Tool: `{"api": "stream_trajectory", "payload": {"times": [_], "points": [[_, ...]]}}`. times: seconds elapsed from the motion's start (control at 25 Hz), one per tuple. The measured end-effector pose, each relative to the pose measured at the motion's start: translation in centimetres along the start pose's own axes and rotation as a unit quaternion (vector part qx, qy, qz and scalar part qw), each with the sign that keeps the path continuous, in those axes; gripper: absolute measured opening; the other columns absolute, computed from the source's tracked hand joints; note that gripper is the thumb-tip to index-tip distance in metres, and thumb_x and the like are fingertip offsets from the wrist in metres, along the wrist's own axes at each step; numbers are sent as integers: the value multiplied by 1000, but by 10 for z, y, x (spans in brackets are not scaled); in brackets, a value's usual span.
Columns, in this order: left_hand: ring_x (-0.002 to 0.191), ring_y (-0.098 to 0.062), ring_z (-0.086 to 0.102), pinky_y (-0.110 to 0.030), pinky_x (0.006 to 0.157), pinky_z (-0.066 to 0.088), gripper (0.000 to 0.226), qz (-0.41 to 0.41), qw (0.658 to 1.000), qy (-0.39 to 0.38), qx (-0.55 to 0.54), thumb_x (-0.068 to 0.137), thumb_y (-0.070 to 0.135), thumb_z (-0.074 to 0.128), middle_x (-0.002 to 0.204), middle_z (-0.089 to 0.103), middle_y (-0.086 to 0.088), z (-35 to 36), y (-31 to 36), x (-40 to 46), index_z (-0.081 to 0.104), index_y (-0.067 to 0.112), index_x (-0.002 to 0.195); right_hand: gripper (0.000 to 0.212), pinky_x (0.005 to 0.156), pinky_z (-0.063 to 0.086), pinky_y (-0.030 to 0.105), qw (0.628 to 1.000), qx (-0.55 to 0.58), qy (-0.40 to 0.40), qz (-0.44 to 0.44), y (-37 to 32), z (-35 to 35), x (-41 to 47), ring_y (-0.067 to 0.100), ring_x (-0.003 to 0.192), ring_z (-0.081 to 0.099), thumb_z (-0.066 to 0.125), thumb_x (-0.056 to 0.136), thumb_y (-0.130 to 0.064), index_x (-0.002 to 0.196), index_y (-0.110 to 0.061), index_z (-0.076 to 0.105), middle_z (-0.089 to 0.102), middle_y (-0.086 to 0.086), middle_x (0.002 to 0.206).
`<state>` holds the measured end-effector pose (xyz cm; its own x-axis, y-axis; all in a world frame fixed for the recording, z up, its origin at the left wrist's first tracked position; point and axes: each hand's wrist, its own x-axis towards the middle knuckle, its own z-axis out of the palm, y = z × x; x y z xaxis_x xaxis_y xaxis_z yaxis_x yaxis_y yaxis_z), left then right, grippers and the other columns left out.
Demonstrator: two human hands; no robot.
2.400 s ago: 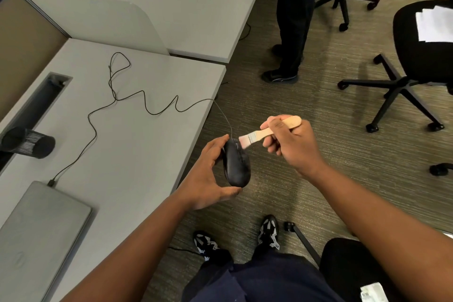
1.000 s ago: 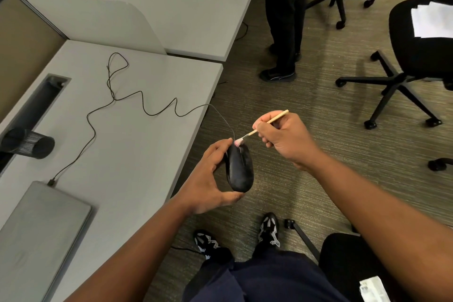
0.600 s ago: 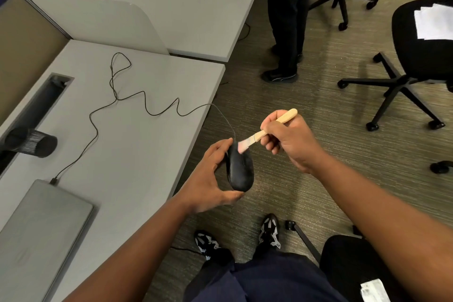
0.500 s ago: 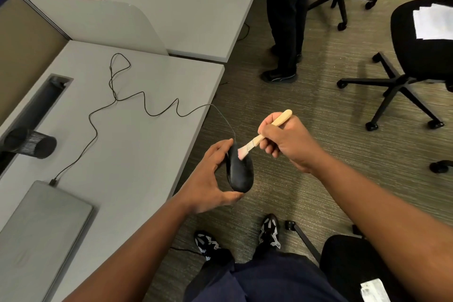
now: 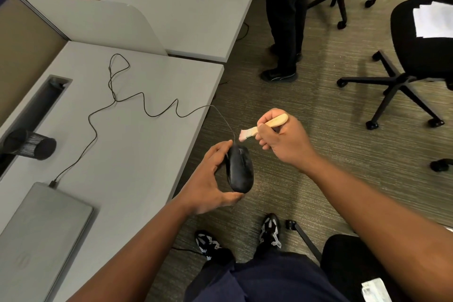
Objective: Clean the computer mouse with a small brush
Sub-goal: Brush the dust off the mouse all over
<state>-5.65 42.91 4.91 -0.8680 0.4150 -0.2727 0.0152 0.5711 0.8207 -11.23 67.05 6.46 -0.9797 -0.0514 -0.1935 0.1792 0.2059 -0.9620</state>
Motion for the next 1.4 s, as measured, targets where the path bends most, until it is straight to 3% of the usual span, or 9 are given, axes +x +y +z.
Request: {"api": "stream_trajectory", "payload": {"times": [0.16,0.32,0.48,0.6,0.8,1.0,1.24,1.4], "points": [[148,13,29,-11,119,33,127,-11,1000,9,-4,67,43,95,163,26,27,-1,2,2,22,25,170,13,45,49,25,991,119,-26,63,-6,-8,0,16,53,63,60,97,-14,86,-9,65,72,8,65],[147,15,29,-11,119,32,125,-9,1000,1,3,69,36,96,159,25,33,0,2,5,23,23,170,14,45,49,24,994,62,-72,55,-6,-6,-1,16,53,64,59,95,-15,83,-11,66,74,9,66],[145,17,30,-11,118,33,125,-4,1000,-6,7,70,31,98,157,24,36,0,2,6,22,23,170,11,50,55,27,999,18,-44,4,-4,-1,-1,15,57,68,60,86,-27,79,-25,67,76,7,71],[145,16,30,-8,116,33,126,-3,1000,-4,-3,68,37,96,158,23,34,0,3,5,22,24,170,8,55,58,37,999,-30,-21,-38,1,1,-1,21,64,72,60,90,-30,85,-28,65,76,4,76],[150,8,32,-15,120,35,128,-9,1000,12,-19,64,48,93,161,26,29,0,3,6,24,26,169,11,52,53,27,995,85,20,44,1,-3,1,15,60,67,60,94,-17,88,-17,69,76,6,71],[151,0,38,-29,125,38,125,-22,998,22,-55,63,39,95,165,33,14,-1,1,7,27,27,168,12,40,42,22,987,129,-42,82,-7,-8,-1,13,47,57,57,84,-17,78,-11,65,68,7,58],[152,-5,39,-34,124,41,123,-12,998,23,-56,64,35,96,164,34,14,2,-3,5,28,28,167,13,48,51,25,986,139,-13,87,-2,-2,2,16,57,64,57,99,-9,90,-6,66,73,9,68],[152,-6,41,-35,122,43,121,-1,999,32,-45,65,36,97,163,36,18,4,-6,5,30,33,166,10,60,58,26,985,153,21,79,5,1,1,17,67,68,60,105,-14,99,-9,67,76,7,77]]}}
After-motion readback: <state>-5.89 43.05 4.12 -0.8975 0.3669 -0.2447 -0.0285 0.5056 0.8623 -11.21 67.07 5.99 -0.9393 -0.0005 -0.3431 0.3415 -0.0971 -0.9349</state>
